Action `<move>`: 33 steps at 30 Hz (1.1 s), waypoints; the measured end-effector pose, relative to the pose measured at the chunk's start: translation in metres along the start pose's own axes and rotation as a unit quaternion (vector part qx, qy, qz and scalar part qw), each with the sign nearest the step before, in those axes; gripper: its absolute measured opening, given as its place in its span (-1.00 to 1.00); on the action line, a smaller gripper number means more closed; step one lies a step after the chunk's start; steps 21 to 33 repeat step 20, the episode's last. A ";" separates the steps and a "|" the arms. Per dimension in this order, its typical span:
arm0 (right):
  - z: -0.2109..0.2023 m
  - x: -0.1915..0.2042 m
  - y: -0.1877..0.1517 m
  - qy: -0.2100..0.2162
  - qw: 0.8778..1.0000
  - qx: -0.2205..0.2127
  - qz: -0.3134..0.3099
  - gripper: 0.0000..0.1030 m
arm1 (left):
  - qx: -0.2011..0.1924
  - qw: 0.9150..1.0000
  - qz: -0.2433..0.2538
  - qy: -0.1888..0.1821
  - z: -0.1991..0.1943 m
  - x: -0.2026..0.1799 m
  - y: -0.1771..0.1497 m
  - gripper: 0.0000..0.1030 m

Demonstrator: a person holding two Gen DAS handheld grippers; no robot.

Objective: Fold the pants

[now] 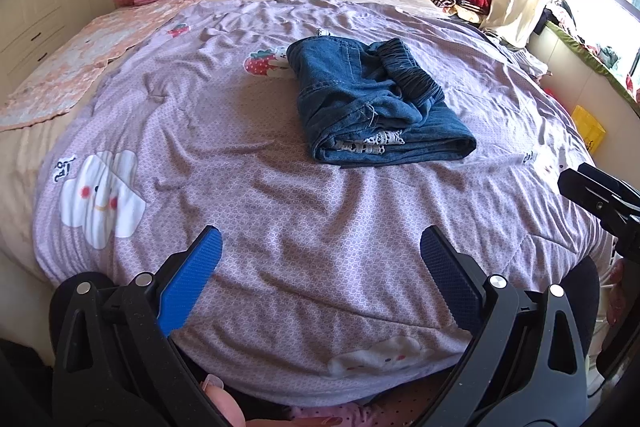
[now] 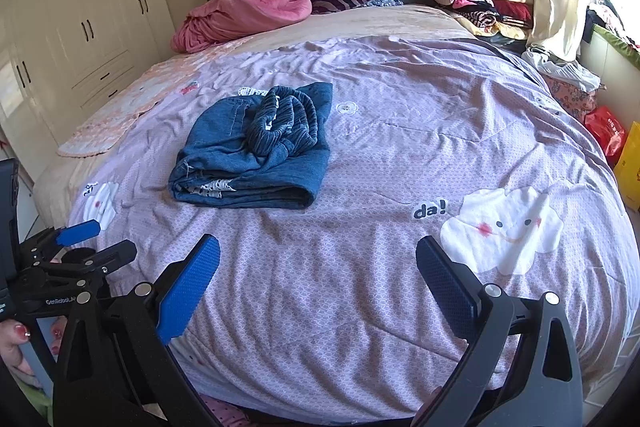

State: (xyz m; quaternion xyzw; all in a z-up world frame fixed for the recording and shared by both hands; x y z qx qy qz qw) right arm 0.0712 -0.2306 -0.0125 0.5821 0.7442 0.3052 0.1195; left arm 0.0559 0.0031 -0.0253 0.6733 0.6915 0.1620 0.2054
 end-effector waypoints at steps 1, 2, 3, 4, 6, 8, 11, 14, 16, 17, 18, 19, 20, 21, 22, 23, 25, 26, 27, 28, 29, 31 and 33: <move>0.000 -0.002 0.000 0.000 1.000 0.000 0.001 0.91 | 0.000 1.000 -0.001 0.001 0.000 0.001 0.000 0.81; 0.001 -0.002 0.000 0.000 1.000 0.001 0.001 0.91 | 0.001 1.000 -0.001 0.003 0.000 0.001 0.000 0.81; 0.002 -0.003 0.001 0.000 1.000 0.002 0.002 0.91 | 0.002 1.000 -0.002 0.004 0.001 0.002 0.001 0.81; 0.003 -0.005 0.001 -0.002 1.000 0.004 0.003 0.91 | 0.002 1.000 -0.004 0.005 0.001 0.004 0.001 0.81; 0.008 -0.011 0.001 -0.005 1.000 0.009 0.009 0.90 | 0.007 1.000 -0.017 0.005 0.003 0.012 0.004 0.81; 0.013 -0.023 0.002 -0.013 1.000 0.012 0.019 0.90 | 0.007 1.000 -0.029 0.010 0.006 0.022 0.008 0.81; 0.020 -0.055 0.007 -0.030 0.998 0.015 0.044 0.90 | 0.004 0.998 -0.066 0.008 0.013 0.053 0.023 0.81; 0.028 -0.105 0.023 -0.072 0.995 0.015 0.070 0.90 | 0.015 0.990 -0.118 0.072 0.035 0.108 0.055 0.81; 0.034 -0.153 0.039 -0.117 0.989 0.017 0.095 0.90 | 0.028 0.981 -0.152 0.121 0.058 0.154 0.082 0.81; 0.038 -0.176 0.046 -0.129 0.986 0.018 0.103 0.90 | 0.029 0.976 -0.167 0.136 0.068 0.174 0.094 0.81; 0.044 -0.199 0.055 -0.147 0.982 0.024 0.114 0.90 | 0.043 0.971 -0.182 0.150 0.082 0.197 0.109 0.81; 0.051 -0.224 0.063 -0.169 0.977 0.033 0.126 0.91 | 0.057 0.965 -0.196 0.163 0.095 0.217 0.122 0.81; 0.060 -0.252 0.073 -0.184 0.972 0.041 0.142 0.91 | 0.065 0.961 -0.207 0.174 0.110 0.236 0.136 0.81; 0.060 -0.252 0.073 -0.184 0.972 0.041 0.142 0.91 | 0.065 0.961 -0.207 0.174 0.110 0.236 0.136 0.81; 0.060 -0.252 0.073 -0.184 0.972 0.041 0.142 0.91 | 0.065 0.961 -0.207 0.174 0.110 0.236 0.136 0.81; 0.060 -0.252 0.073 -0.184 0.972 0.041 0.142 0.91 | 0.065 0.961 -0.207 0.174 0.110 0.236 0.136 0.81; 0.060 -0.252 0.073 -0.184 0.972 0.041 0.142 0.91 | 0.065 0.961 -0.207 0.174 0.110 0.236 0.136 0.81; 0.060 -0.252 0.073 -0.184 0.972 0.041 0.142 0.91 | 0.065 0.961 -0.207 0.174 0.110 0.236 0.136 0.81; 0.060 -0.252 0.073 -0.184 0.972 0.041 0.142 0.91 | 0.065 0.961 -0.207 0.174 0.110 0.236 0.136 0.81; 0.060 -0.252 0.073 -0.184 0.972 0.041 0.142 0.91 | 0.065 0.961 -0.207 0.174 0.110 0.236 0.136 0.81; 0.060 -0.252 0.073 -0.184 0.972 0.041 0.142 0.91 | 0.065 0.961 -0.207 0.174 0.110 0.236 0.136 0.81; 0.060 -0.252 0.073 -0.184 0.972 0.041 0.142 0.91 | 0.065 0.961 -0.207 0.174 0.110 0.236 0.136 0.81; 0.060 -0.252 0.073 -0.184 0.972 0.041 0.142 0.91 | 0.065 0.961 -0.207 0.174 0.110 0.236 0.136 0.81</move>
Point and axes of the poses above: each gripper's, at about its wrist camera, not at the fingertips, and z roughly the way its jaws point, x to its left, y to its top, the point moved 2 cm from there along z, roughly the way its jaws point, and after that the axes turned 11 degrees about x, right-handed, at the moved point
